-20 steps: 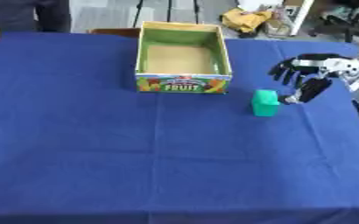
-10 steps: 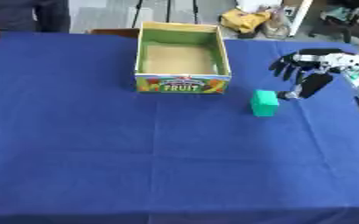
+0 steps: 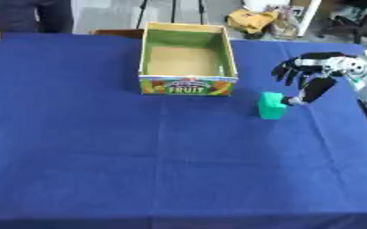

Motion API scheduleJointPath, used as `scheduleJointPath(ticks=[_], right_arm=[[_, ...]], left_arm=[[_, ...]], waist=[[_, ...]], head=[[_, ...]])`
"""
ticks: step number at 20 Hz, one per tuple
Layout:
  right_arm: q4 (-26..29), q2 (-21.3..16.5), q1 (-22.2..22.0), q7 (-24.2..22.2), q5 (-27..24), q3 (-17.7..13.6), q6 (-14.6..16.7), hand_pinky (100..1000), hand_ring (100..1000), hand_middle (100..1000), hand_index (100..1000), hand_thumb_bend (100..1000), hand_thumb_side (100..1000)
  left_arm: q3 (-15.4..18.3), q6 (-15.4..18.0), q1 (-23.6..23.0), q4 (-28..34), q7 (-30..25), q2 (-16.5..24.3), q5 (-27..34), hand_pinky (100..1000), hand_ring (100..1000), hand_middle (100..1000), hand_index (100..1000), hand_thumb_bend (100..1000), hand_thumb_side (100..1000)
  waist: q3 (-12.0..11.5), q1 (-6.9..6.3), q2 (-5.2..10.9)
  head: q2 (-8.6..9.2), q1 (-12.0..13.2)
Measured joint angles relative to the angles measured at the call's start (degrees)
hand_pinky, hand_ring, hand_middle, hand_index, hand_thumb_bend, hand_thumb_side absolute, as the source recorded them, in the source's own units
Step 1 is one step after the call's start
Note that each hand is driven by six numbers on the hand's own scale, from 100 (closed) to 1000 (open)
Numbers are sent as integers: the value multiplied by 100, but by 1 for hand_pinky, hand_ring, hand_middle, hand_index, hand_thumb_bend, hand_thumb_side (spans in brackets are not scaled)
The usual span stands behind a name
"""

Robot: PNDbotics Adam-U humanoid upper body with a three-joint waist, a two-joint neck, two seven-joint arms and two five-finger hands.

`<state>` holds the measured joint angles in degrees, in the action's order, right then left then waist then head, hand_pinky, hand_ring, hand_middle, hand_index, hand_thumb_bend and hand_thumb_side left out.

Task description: Pick up objects on the table and place them in the box.

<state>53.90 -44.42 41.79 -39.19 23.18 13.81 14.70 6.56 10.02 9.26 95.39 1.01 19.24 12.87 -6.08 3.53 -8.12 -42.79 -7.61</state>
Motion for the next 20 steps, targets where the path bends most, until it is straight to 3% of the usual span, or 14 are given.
scheduleJointPath(ticks=[20], right_arm=[[-267,245,0,-79,228,38,123,616,758,785,914,346,121]], left_arm=[[0,3,0,0,-3,-1,1,648,834,718,778,651,689]], waist=[[-27,-43,-35]], head=[[1,-9]])
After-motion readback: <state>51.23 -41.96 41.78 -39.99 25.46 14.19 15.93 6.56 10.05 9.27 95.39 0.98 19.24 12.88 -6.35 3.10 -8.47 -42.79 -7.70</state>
